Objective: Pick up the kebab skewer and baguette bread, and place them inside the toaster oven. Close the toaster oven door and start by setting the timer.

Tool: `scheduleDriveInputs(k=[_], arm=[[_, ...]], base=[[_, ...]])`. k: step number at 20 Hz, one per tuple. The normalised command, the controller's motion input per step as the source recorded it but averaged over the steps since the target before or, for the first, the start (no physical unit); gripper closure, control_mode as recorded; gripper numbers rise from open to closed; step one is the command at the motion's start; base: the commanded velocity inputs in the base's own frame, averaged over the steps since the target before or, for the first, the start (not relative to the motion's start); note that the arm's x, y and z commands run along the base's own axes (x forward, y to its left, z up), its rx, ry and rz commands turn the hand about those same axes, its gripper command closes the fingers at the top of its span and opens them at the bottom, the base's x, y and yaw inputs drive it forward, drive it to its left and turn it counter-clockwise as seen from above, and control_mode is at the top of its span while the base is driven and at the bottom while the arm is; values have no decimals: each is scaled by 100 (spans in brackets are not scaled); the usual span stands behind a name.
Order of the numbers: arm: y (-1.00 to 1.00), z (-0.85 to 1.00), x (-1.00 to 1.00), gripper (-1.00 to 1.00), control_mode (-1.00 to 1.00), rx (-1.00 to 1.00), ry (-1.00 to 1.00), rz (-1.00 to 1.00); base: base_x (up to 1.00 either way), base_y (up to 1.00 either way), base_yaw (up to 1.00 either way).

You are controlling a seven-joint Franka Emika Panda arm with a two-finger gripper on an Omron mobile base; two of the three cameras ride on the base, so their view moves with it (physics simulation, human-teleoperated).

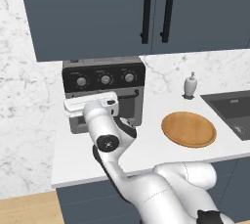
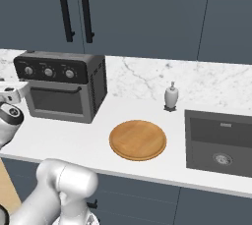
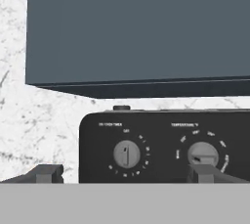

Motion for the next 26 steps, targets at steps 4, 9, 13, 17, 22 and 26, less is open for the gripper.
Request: scheduleDriveInputs(k=[4, 9, 13, 17, 22, 26], arm=[[0, 1, 21, -100, -100, 0, 0, -2], [-1, 0, 31, -100, -100, 0, 0, 0], [0, 0, 34, -100, -100, 0, -2, 0], [0, 0, 19, -100, -100, 0, -1, 0], [0, 0, 14, -100, -100, 0, -2, 0], [0, 0, 18, -100, -100, 0, -1, 0]], base=[[0, 0, 0], [0, 0, 0], [0, 0, 0], [0, 0, 0], [0, 0, 0], [0, 0, 0]])
